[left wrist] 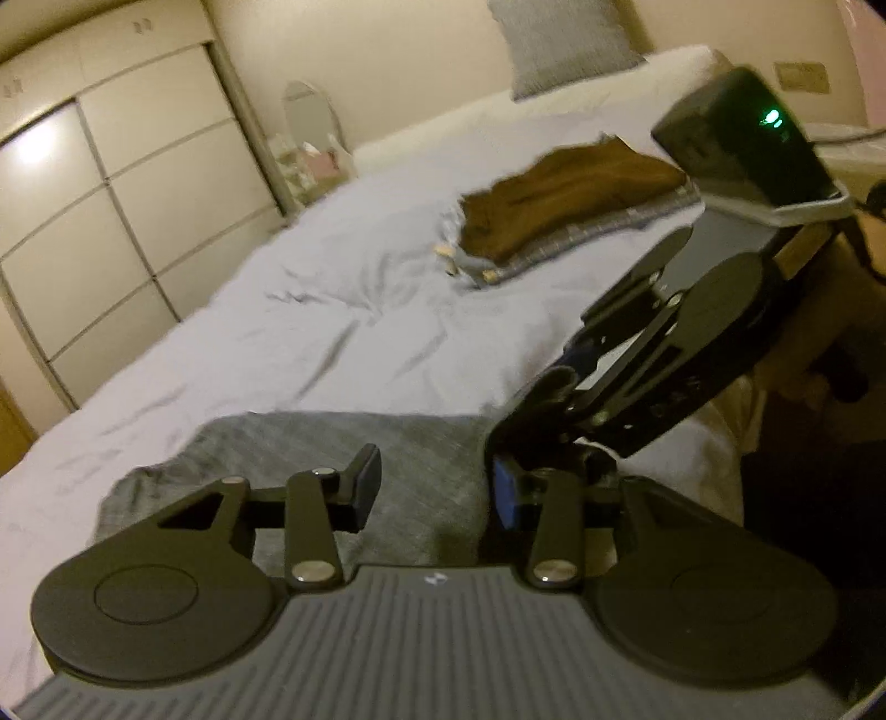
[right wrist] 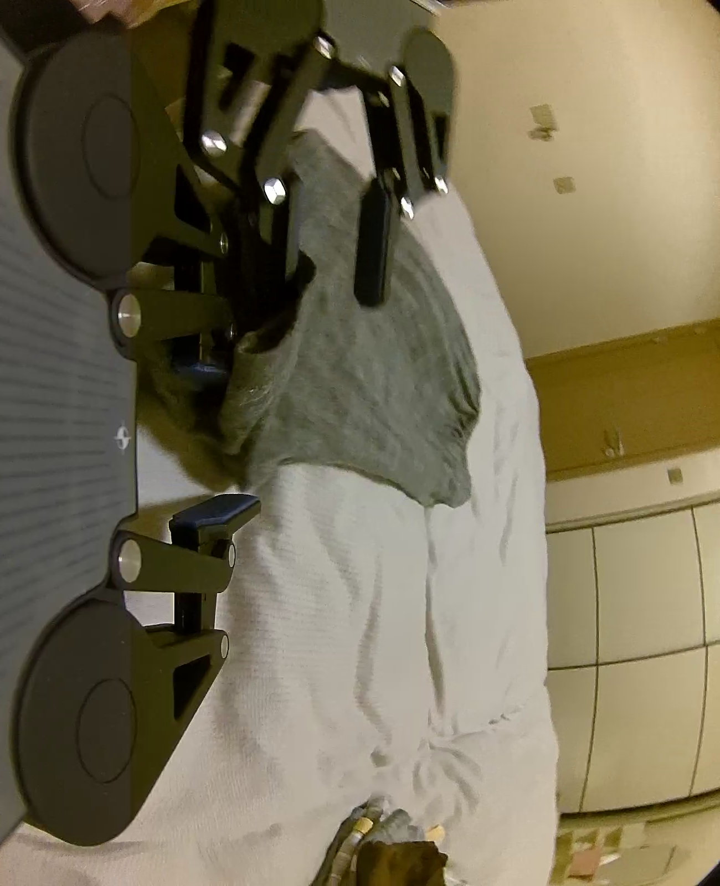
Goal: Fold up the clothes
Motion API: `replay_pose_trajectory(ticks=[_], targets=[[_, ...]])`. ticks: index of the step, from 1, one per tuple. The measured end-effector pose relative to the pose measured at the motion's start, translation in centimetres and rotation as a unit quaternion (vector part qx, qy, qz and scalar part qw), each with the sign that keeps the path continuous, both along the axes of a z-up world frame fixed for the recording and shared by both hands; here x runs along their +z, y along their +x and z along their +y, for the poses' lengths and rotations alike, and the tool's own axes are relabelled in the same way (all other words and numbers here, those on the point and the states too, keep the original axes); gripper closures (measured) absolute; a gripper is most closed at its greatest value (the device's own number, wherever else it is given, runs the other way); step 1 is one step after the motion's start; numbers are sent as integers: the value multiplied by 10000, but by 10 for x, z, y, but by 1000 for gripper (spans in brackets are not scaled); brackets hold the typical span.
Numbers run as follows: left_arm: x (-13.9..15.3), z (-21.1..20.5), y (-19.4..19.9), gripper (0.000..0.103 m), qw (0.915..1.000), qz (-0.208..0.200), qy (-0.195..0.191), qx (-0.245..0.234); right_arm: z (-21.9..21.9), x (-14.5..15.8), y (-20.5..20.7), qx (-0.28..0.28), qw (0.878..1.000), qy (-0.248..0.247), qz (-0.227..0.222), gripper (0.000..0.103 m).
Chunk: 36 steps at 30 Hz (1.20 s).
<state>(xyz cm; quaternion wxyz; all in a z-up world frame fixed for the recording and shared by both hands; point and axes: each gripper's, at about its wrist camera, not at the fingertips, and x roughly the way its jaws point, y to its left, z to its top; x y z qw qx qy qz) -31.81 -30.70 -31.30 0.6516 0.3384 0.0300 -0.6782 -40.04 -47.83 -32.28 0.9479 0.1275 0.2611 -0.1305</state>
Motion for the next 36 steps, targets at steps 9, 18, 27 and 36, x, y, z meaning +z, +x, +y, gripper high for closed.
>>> replay_pose_trajectory(ticks=[9,18,27,36], targets=[[14,0,10,101,9993,18,-320,178,-6,-4,5,-254,9986,387,-252,54],[18,11,9,101,9992,-182,-331,141,-19,-2,8,-713,9924,746,-677,91],[-20,8,-27,101,9979,-583,15,-292,-35,-9,-48,-1534,9819,850,-709,87],[2,6,1,101,9995,98,-226,212,-14,-17,-21,-718,9909,836,-779,63]])
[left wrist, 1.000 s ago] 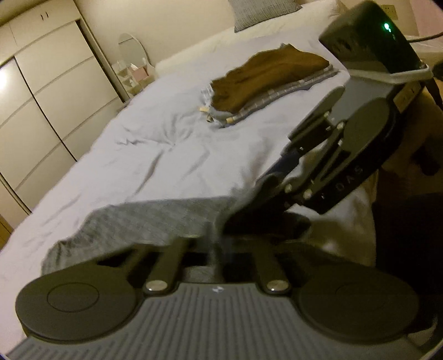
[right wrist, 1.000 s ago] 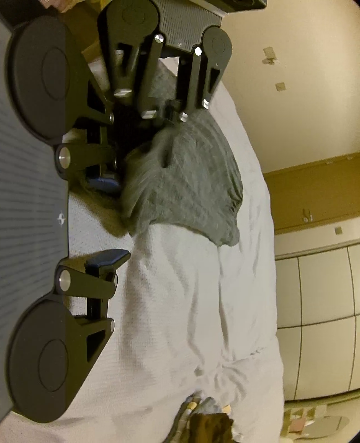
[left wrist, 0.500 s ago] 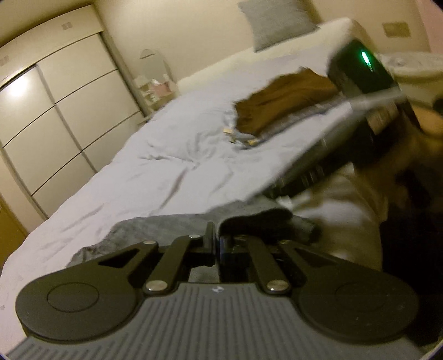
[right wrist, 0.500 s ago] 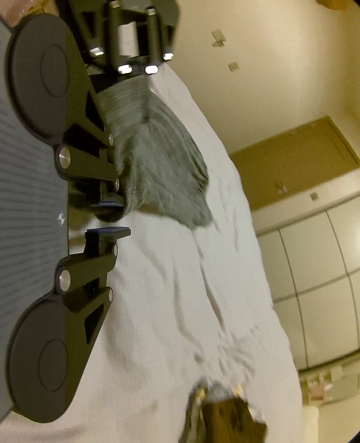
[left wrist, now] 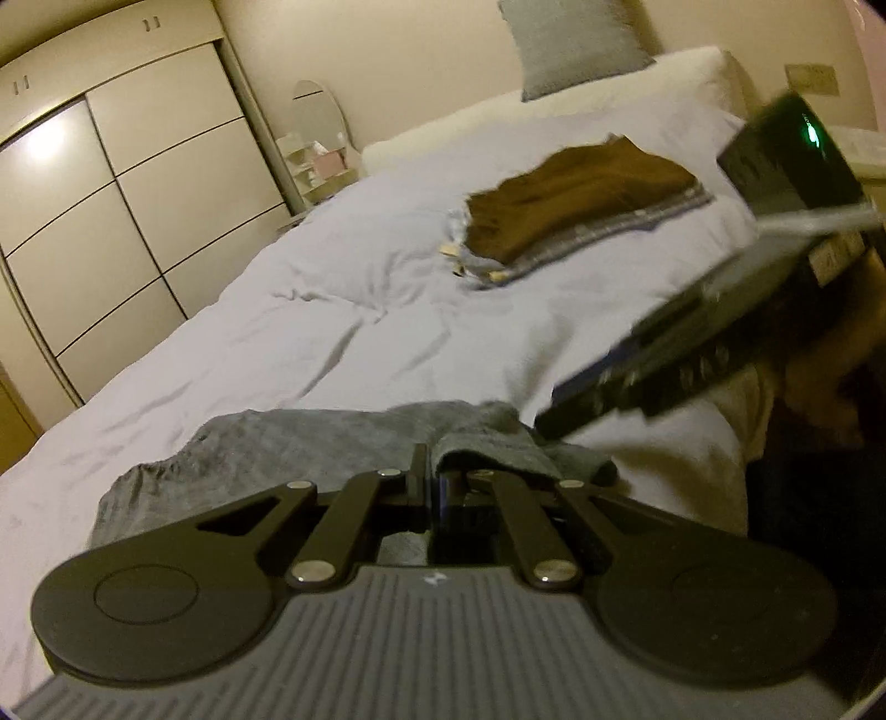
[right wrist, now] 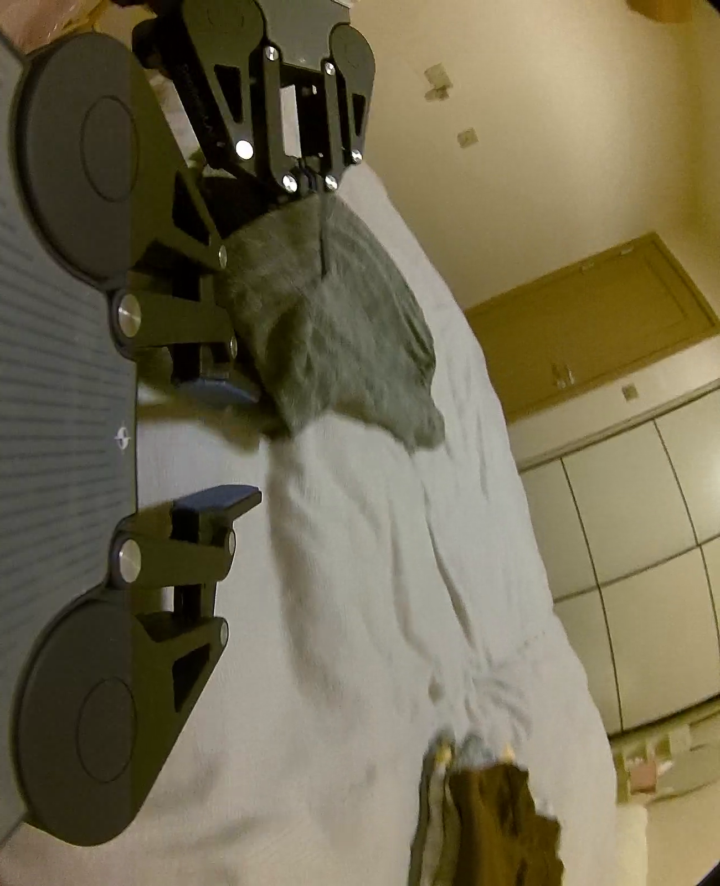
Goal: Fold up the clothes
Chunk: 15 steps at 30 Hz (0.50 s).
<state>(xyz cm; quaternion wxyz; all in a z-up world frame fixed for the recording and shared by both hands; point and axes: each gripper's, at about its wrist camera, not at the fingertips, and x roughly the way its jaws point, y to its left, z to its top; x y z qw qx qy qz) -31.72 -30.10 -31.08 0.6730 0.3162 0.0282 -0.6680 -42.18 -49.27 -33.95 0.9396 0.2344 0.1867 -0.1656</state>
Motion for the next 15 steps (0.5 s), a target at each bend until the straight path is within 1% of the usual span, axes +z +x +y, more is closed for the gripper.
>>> replay_pose_trajectory(ticks=[2,4,7,9,11,13,15], targets=[[3,-1,0,101,10000,-3,-11,-2,1,-2,14,112,9999,-5,68,61],[4,-2,0,101,10000,86,-4,-6,0,-4,25,196,9997,-29,113,61],[4,-1,1,101,9998,208,4,-38,-5,-2,32,197,9996,-137,126,62],[3,-1,1,101,9996,263,32,-59,-12,2,29,15,9997,-246,61,62],[1,-3,-2,101,9996,248,81,-103,-21,6,21,-208,9995,-256,-31,61],[-4,-4,-7,101,9995,193,167,-203,-30,7,13,-394,9990,-204,-68,59],[-11,-6,-16,101,9990,84,289,-341,-34,5,8,-471,9987,-217,-7,59]])
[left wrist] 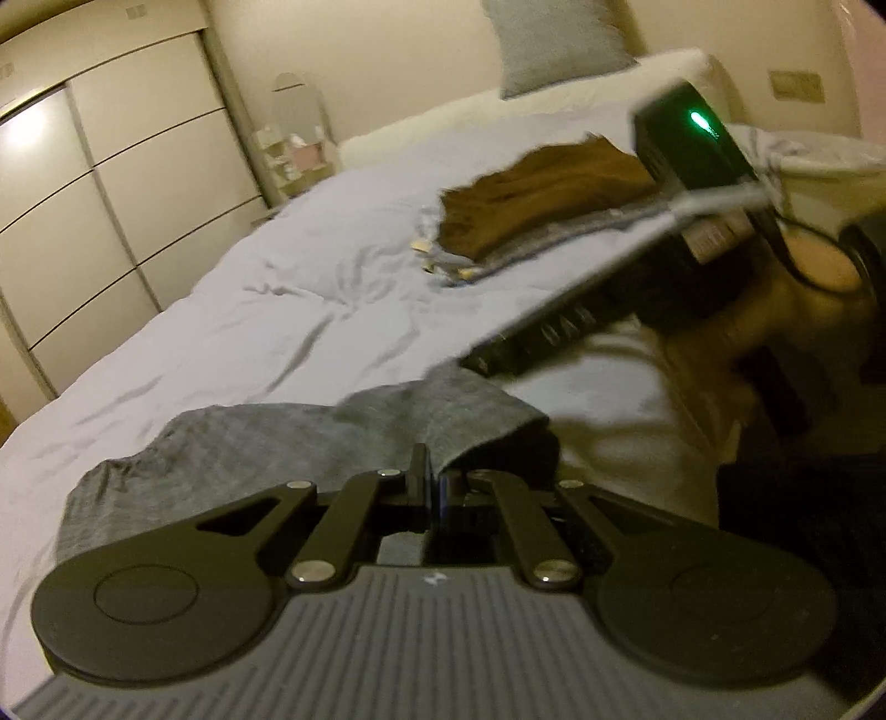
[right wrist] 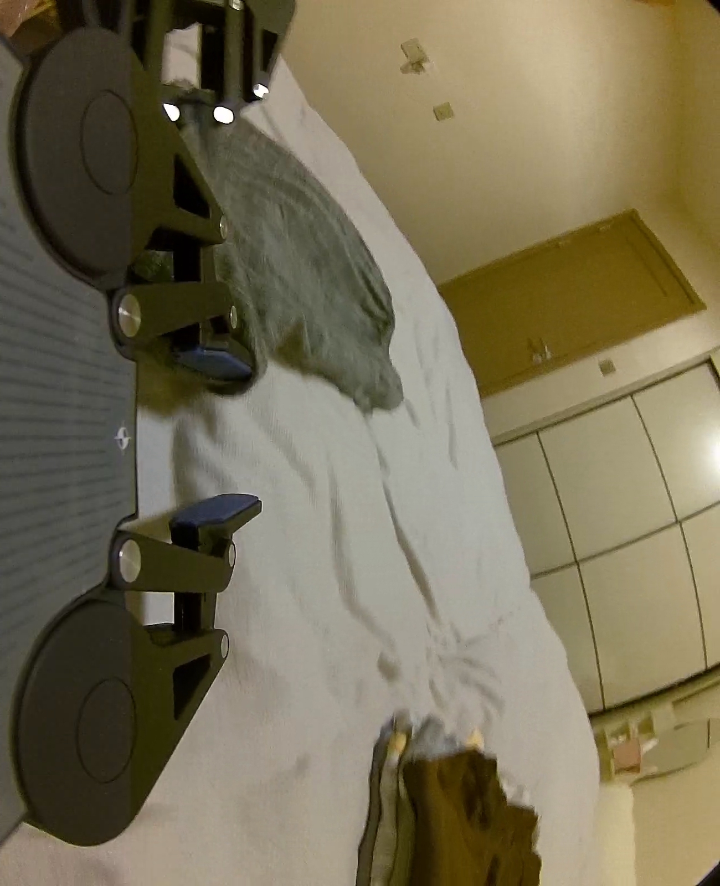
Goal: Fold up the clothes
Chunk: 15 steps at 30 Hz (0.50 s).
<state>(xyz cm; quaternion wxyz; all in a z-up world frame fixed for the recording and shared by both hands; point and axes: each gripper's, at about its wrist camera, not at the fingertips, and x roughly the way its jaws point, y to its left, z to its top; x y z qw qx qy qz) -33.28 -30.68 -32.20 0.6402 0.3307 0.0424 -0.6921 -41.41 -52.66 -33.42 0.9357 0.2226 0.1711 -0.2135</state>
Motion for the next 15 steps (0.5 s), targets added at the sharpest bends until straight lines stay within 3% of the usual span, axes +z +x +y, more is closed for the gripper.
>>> replay_pose_trajectory(ticks=[4,9,15], targets=[[-17,-3,-14,97,9991,-311,243,-176,0,-3,-14,-153,9998,98,42,62],[-19,8,-19,90,9985,-333,322,-299,14,0,-39,-150,9995,259,-66,61],[-9,42,4,89,9997,-39,139,196,34,5,-45,220,9982,513,-197,58]])
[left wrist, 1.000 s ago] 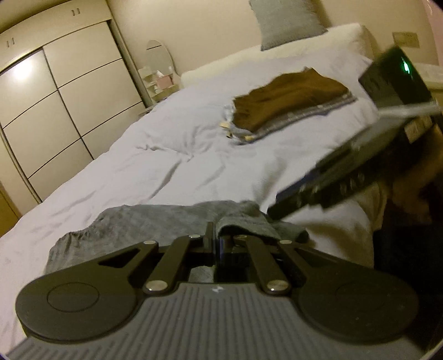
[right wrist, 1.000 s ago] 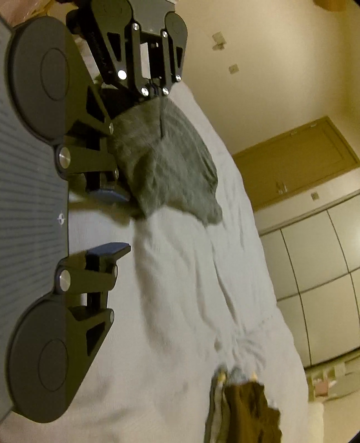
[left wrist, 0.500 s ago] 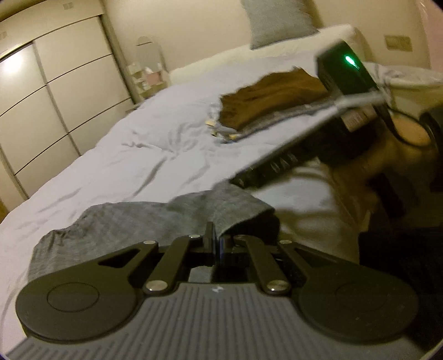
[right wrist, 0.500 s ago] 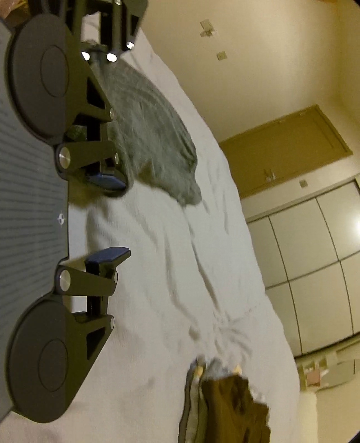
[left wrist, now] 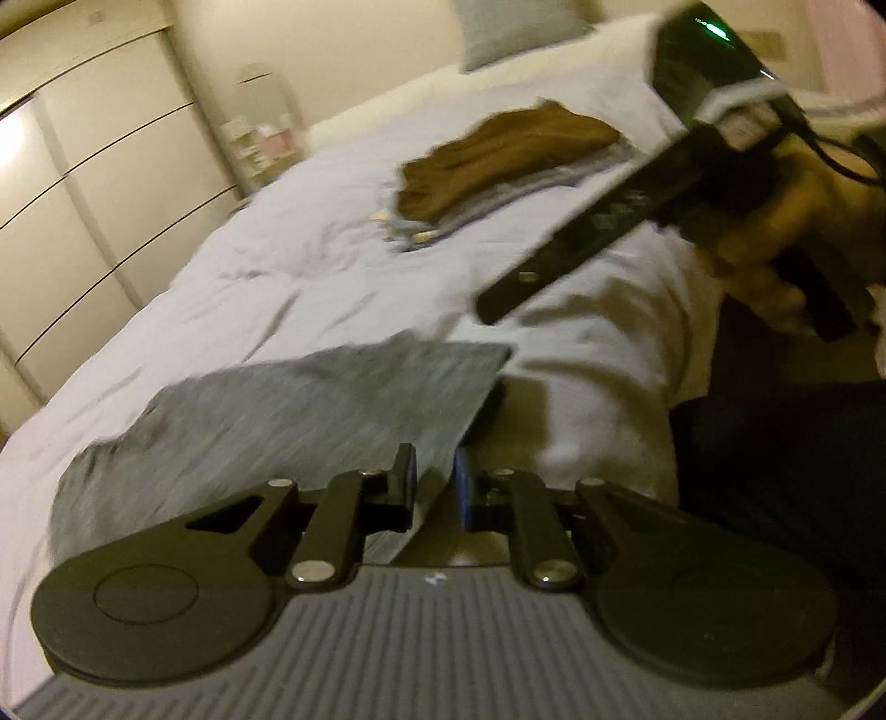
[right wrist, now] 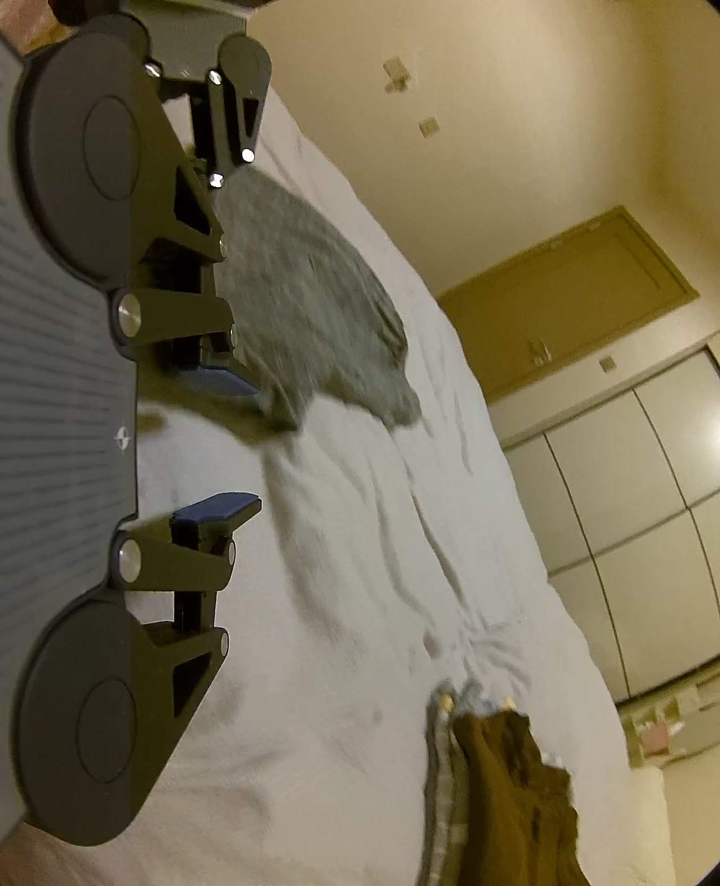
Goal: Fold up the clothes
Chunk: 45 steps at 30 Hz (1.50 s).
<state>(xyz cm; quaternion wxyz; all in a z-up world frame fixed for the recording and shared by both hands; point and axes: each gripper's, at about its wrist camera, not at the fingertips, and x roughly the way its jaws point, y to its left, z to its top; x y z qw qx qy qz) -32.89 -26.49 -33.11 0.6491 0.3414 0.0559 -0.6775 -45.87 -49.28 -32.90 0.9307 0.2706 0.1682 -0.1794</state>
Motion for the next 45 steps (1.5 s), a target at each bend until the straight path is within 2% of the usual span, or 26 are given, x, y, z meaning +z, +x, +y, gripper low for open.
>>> replay_pose_trajectory(ticks=[3,6,8,9,10,11,17,18,19,21,24,33,36,38,39,42,43,45], targets=[[5,20,30,83,9974,129,-138,697,2,-1,10,179,9997,157,18,58],[11,38,66,82,9882,308,-240,1483,-1,-3,20,215,9991,371,63,60],[16,50,93,82,9782,503,-289,1996,-3,-2,25,167,9987,462,122,79],[18,55,107,82,9728,655,-295,2202,-3,-2,26,153,9988,423,183,84],[19,58,118,82,9686,795,-279,2339,-3,-1,28,139,9989,383,244,96],[20,60,128,82,9649,929,-254,2444,-2,0,29,130,9990,315,290,98],[14,55,161,83,9513,1927,-89,2403,8,6,37,125,9983,-83,571,98],[12,53,163,86,9494,2031,-59,2394,10,6,39,133,9978,-144,632,98],[11,54,165,96,9475,2118,-67,2396,11,7,41,143,9974,-195,684,98],[12,60,169,102,9427,2300,-184,2409,13,9,42,148,9969,-250,726,98],[21,76,172,103,9350,2479,-489,2490,17,13,43,164,9967,-331,727,98],[4,74,180,103,9286,2599,-408,2616,19,3,48,195,9932,-484,1038,97],[2,74,181,103,9316,2459,-330,2657,19,4,41,108,9918,-586,1131,94],[4,78,180,102,9352,2227,-272,2741,20,9,35,33,9905,-724,1165,89],[6,81,176,102,9396,1966,-247,2790,24,13,32,40,9896,-862,1147,88],[14,95,153,82,9612,867,-237,2610,40,23,28,243,9840,-1341,1149,84],[15,99,142,75,9683,477,-233,2442,47,25,29,372,9806,-1518,1184,80],[15,105,118,71,9788,-319,-221,2011,62,26,32,644,9720,-1864,1276,77]])
